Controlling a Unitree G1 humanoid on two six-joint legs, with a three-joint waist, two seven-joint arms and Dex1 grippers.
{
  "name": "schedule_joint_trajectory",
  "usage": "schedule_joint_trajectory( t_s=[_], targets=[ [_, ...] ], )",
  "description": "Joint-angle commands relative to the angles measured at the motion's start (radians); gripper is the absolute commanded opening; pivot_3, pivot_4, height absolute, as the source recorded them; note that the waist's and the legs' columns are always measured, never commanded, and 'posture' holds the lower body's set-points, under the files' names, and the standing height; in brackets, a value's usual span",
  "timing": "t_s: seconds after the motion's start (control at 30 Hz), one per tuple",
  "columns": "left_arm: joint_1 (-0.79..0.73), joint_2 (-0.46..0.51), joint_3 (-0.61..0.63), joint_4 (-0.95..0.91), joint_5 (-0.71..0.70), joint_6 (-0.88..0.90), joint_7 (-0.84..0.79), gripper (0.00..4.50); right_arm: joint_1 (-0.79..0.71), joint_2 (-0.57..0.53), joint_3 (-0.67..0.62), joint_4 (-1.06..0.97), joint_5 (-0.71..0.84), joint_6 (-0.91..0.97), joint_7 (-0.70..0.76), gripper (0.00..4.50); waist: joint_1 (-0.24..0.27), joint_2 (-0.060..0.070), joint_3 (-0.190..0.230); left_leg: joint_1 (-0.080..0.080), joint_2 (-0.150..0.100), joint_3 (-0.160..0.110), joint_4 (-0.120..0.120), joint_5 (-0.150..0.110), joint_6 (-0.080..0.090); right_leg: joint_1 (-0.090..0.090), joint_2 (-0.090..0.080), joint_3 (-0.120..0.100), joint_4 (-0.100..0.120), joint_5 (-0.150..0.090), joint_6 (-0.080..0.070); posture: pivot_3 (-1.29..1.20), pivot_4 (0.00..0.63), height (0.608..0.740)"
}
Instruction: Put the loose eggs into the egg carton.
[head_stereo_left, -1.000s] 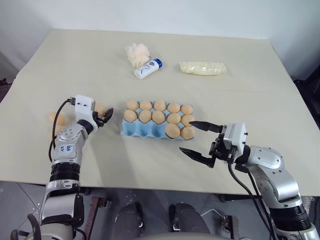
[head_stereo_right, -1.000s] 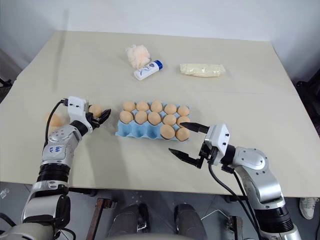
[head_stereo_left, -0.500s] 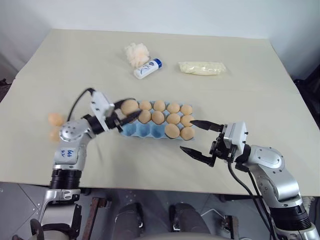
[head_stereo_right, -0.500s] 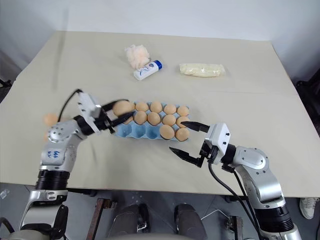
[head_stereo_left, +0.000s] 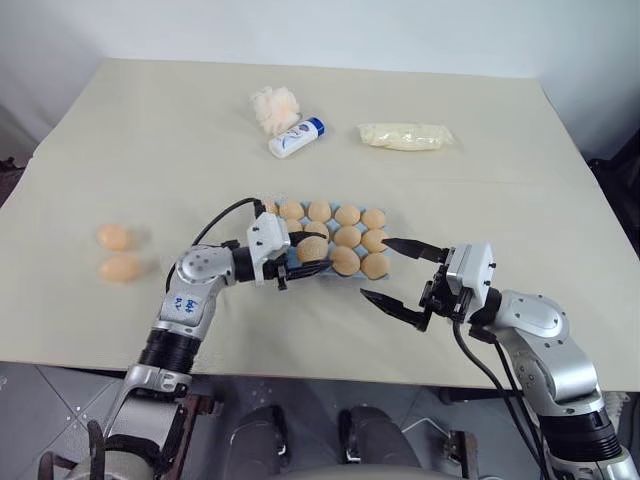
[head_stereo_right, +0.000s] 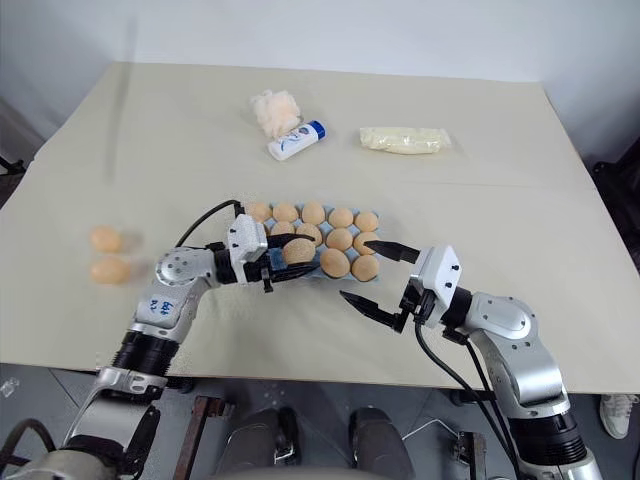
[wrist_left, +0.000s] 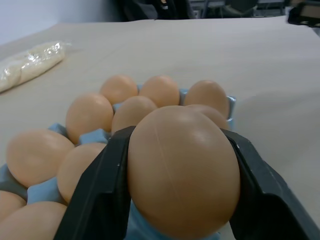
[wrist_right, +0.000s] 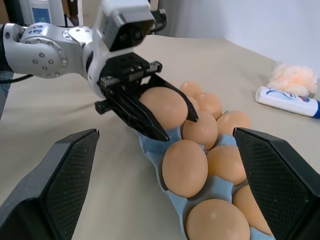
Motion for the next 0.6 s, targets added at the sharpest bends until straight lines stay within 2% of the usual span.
schedule_joint_trajectory(
  t_s=[0.03,0.13,0.33,0.6],
  targets=[
    [-0.03,-0.006,-0.002,-0.014,0.015,-0.015,0.008,3.54,0.004,0.01,-0.013,-0.037,0.004,-0.019,-0.012,4.5,0.0,0.0,0.0,0.0,0.0,0.0,0.0,0.0,0.0,0.0,0.0,0.0,0.0,0.0,0.0,0.0,0.15,0.74],
    [0.004,0.013,0.031,-0.06,0.0,-0.042,0.01,4.43,0.007,0.01,-0.013,-0.043,0.004,-0.019,-0.015,4.5,-0.003,0.0,0.0,0.0,0.0,0.0,0.0,0.0,0.0,0.0,0.0,0.0,0.0,0.0,0.0,0.0,0.15,0.74],
    [0.158,0.111,0.173,-0.194,-0.065,-0.093,0.026,4.43,0.02,0.01,-0.013,-0.042,0.005,-0.022,-0.013,4.5,-0.01,0.0,0.0,0.0,0.002,0.0,-0.001,0.0,-0.001,-0.001,0.001,0.0,0.002,0.0,0.0,0.0,0.15,0.74],
    [0.428,0.215,0.401,-0.299,-0.117,0.0,0.138,4.47,-0.01,0.013,0.0,-0.008,0.012,-0.023,0.021,4.5,-0.01,0.0,0.0,0.001,0.001,0.0,-0.001,-0.001,0.0,0.001,-0.001,-0.001,-0.002,0.0,0.0,0.0,0.15,0.74]
  ],
)
